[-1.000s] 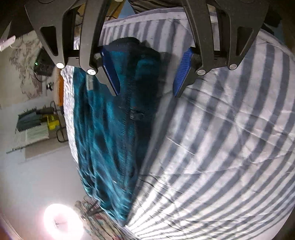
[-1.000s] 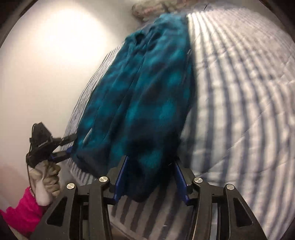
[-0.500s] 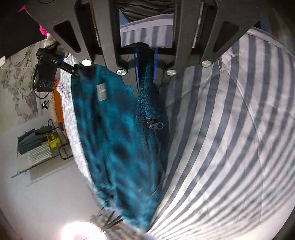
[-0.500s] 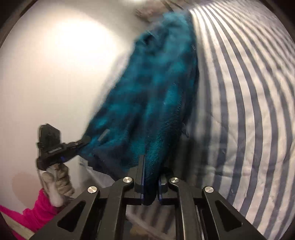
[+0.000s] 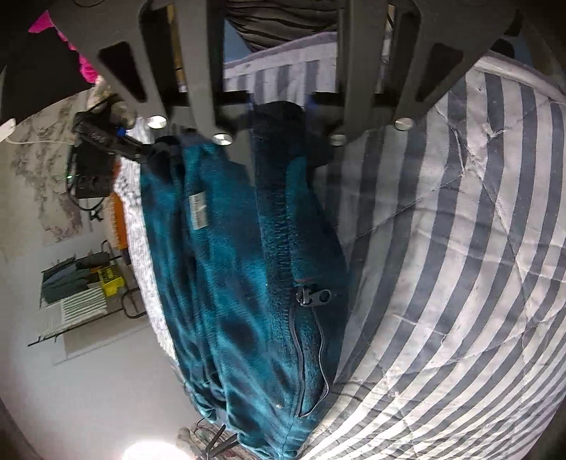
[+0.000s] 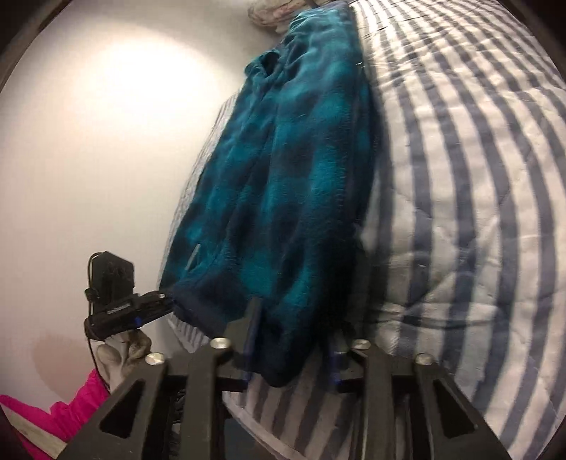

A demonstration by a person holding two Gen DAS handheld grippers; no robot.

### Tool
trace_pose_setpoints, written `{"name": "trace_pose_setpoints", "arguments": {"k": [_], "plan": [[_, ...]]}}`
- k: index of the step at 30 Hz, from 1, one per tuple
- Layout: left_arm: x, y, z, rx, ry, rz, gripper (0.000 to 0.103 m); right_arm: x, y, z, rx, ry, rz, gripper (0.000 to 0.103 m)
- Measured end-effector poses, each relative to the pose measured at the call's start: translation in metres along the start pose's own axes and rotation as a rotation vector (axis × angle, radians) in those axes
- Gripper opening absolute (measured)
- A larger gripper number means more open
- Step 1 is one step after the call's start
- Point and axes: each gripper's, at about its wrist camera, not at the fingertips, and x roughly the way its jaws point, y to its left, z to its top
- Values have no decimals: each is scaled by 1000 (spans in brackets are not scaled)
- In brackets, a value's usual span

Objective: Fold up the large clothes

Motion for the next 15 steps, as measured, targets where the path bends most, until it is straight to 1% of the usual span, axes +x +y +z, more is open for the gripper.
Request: {"name": "trace_pose_setpoints", "arguments": {"k": [1,3,7,11,15], "plan": [[-6,0,0,-15,-8,-21,15,0,2,1,-6,1,5,15],[-10,-3,2,-38,-22,-58,14,-6,4,5,9,-13,53,11],[-23,-10,9,-76,-50,-120,14,-16,6,11,54,-58,142,10],[-32,-28,25,-67,-84,-138,13,-23,11,22,96,-100,215,10],[-47,-48,44,-59,-133,-162,13,-30,20,40,120,-149,252,9]]}}
